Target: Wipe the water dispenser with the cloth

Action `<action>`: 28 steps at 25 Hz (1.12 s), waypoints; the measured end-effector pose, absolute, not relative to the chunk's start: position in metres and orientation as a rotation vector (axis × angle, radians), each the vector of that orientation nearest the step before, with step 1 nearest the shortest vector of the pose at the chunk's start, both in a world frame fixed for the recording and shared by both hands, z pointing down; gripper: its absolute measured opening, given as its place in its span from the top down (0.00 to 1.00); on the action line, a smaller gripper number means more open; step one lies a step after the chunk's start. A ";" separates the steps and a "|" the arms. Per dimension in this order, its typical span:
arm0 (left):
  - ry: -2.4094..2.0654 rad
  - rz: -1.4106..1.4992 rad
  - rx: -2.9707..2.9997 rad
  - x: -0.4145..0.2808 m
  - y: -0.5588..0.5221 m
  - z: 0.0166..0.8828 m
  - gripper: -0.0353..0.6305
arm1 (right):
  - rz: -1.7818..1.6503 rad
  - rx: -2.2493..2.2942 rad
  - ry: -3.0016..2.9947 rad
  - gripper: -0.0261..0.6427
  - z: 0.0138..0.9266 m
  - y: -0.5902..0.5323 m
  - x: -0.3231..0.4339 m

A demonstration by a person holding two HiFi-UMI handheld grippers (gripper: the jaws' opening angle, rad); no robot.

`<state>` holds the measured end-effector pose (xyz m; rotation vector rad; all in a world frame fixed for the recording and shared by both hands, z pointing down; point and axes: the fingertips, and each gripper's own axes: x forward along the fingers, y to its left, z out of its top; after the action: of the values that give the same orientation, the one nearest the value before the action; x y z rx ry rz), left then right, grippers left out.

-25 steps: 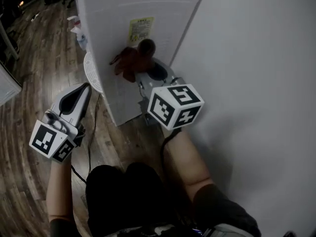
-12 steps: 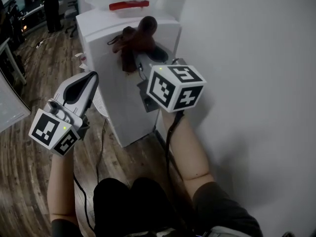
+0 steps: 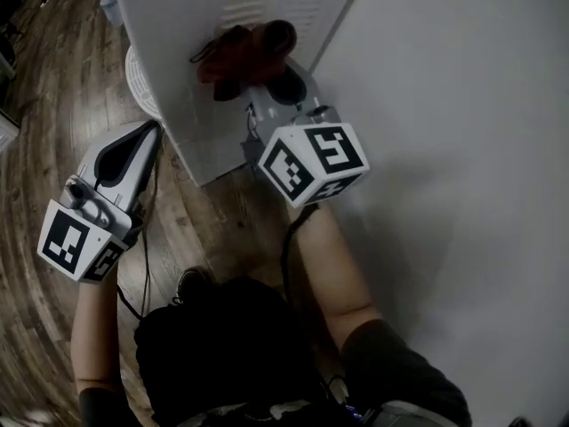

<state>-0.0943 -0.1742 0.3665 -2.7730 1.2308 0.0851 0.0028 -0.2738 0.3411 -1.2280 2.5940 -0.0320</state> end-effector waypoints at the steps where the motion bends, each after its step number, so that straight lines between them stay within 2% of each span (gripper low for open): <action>1: 1.236 0.079 -2.803 -0.096 -0.176 0.379 0.92 | -0.057 -1.238 2.609 0.86 0.354 -0.276 0.001; 9: 1.120 0.010 -3.013 -0.069 -0.165 0.542 0.92 | -0.280 -1.310 2.684 0.86 0.530 -0.277 0.007; 13: 1.168 -0.017 -3.080 -0.081 -0.166 0.585 0.92 | -0.393 -1.388 2.754 0.86 0.587 -0.279 0.000; 21: 1.244 -0.118 -3.146 -0.080 -0.172 0.638 0.92 | -0.665 -1.519 2.793 0.86 0.705 -0.287 0.004; 28: 1.252 -0.061 -3.108 -0.085 -0.184 0.615 0.92 | -0.563 -1.547 2.906 0.86 0.711 -0.288 0.009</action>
<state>-0.0846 -0.1842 0.6153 -3.1085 1.2517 -0.0611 0.0093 -0.2885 0.7108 -1.5465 2.9055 -0.5626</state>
